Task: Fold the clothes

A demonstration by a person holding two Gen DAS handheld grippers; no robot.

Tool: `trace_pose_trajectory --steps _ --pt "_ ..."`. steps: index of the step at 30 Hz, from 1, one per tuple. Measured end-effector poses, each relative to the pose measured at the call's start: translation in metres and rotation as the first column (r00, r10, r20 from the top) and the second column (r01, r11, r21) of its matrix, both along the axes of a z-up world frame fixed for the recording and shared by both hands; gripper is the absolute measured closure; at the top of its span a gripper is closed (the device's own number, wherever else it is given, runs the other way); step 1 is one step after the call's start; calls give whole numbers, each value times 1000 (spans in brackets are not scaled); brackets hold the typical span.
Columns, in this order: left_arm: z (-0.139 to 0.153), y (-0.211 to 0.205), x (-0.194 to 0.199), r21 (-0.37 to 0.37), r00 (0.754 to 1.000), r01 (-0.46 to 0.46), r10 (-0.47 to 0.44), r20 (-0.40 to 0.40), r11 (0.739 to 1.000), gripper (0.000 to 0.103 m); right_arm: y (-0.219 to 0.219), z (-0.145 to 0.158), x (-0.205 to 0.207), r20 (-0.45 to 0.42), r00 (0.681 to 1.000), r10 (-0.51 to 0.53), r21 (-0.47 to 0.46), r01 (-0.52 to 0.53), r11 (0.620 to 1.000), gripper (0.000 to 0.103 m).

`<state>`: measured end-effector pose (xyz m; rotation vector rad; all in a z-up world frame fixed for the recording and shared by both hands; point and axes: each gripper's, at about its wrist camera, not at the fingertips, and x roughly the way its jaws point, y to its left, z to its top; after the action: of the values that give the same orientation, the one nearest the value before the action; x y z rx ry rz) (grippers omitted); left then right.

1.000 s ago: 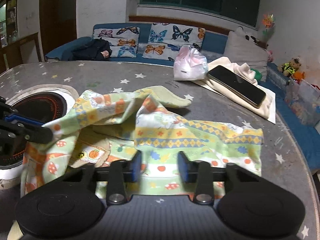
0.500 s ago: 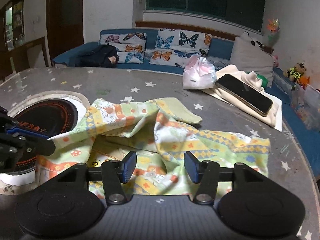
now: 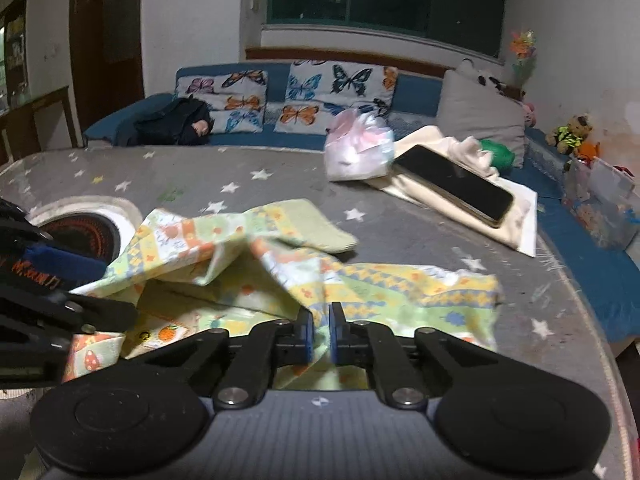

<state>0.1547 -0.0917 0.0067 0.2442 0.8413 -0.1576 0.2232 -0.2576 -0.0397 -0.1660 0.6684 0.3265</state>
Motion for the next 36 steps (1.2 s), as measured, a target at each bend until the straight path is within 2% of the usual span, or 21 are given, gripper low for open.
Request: trace_pose_trajectory --steps 1,3,7,19,36 --pt "-3 -1 3 14 1000 -2 2 1 1000 79 -4 3 -2 8 1000 -5 3 5 1000 98" --pt "-6 2 7 14 1000 -11 12 -9 1000 90 -13 9 -6 22 1000 -14 9 14 1000 98" --pt "-4 15 3 0 999 -40 40 -1 999 98 -28 20 -17 50 998 -28 8 28 1000 98" --pt "22 54 -39 -50 993 -106 108 41 993 101 -79 51 -64 127 985 -114 38 110 993 99" --pt "53 108 -125 -142 987 -131 143 74 981 101 -124 72 -141 164 968 -192 34 189 981 99"
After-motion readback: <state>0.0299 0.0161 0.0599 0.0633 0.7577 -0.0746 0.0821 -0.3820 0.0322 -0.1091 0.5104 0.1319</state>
